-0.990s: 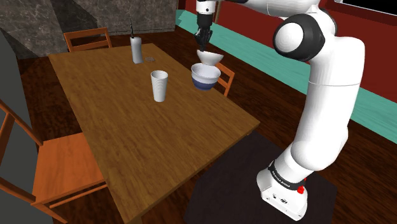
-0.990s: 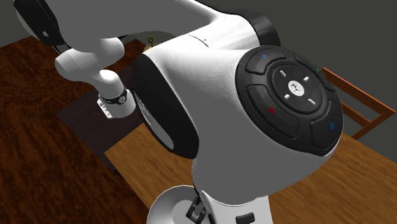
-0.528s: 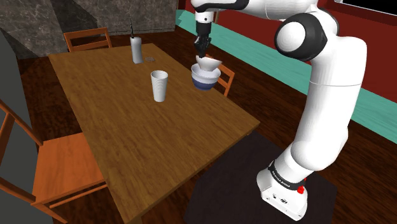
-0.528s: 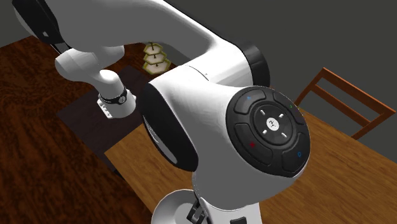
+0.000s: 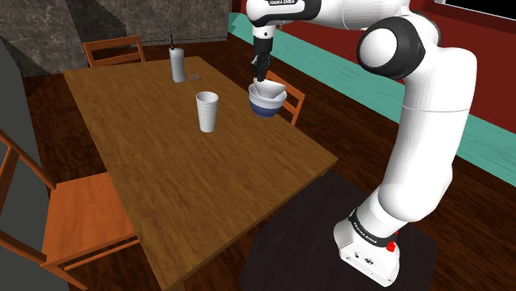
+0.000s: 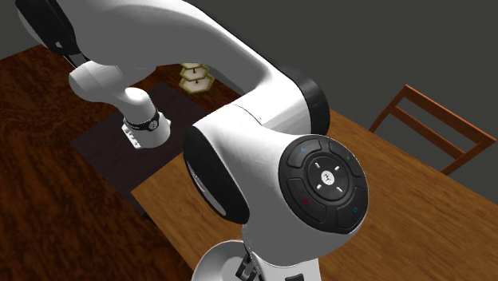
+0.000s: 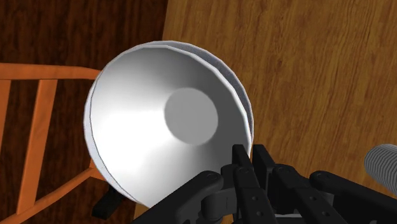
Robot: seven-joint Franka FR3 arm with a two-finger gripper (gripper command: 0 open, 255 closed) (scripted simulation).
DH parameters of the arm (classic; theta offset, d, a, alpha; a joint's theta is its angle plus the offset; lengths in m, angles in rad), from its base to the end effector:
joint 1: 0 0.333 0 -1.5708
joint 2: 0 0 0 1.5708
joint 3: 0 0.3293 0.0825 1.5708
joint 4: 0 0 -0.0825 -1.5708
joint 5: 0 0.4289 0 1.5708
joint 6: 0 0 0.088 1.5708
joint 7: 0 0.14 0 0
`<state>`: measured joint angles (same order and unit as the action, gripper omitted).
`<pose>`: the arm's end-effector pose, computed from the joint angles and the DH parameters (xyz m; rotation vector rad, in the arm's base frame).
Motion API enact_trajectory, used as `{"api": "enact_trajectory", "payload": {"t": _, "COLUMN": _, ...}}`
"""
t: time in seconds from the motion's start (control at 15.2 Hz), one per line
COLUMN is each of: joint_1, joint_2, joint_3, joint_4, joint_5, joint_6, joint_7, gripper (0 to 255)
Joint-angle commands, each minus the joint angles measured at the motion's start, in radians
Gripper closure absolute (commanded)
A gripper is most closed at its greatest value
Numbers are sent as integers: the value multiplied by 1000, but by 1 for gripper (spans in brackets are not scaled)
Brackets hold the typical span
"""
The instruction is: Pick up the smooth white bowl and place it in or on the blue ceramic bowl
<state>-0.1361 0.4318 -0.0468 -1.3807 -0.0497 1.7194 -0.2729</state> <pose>0.7112 -0.1328 0.4280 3.0874 0.1592 -0.1636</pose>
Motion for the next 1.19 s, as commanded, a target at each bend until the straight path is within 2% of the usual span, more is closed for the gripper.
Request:
{"api": "enact_trajectory", "payload": {"t": 0.0, "joint_1": 0, "joint_2": 0, "joint_3": 0, "joint_4": -1, "joint_5": 0, "joint_6": 2, "joint_7": 0, "gripper": 255}}
{"api": "enact_trajectory", "payload": {"t": 0.2, "joint_1": 0, "joint_2": 0, "joint_3": 0, "joint_4": -1, "joint_5": 0, "joint_6": 2, "joint_7": 0, "gripper": 255}}
{"api": "enact_trajectory", "payload": {"t": 0.26, "joint_1": 0, "joint_2": 0, "joint_3": 0, "joint_4": -1, "joint_5": 0, "joint_6": 2, "joint_7": 0, "gripper": 0}}
{"api": "enact_trajectory", "payload": {"t": 0.59, "joint_1": 0, "joint_2": 0, "joint_3": 0, "joint_4": -1, "joint_5": 0, "joint_6": 1, "joint_7": 0, "gripper": 0}}
{"api": "enact_trajectory", "payload": {"t": 0.86, "joint_1": 3, "joint_2": 27, "joint_3": 1, "joint_4": 167, "joint_5": 2, "joint_6": -140, "joint_7": -3, "gripper": 0}}
{"api": "enact_trajectory", "payload": {"t": 1.12, "joint_1": 3, "joint_2": 27, "joint_3": 1, "joint_4": 167, "joint_5": 2, "joint_6": -140, "joint_7": -3, "gripper": 0}}
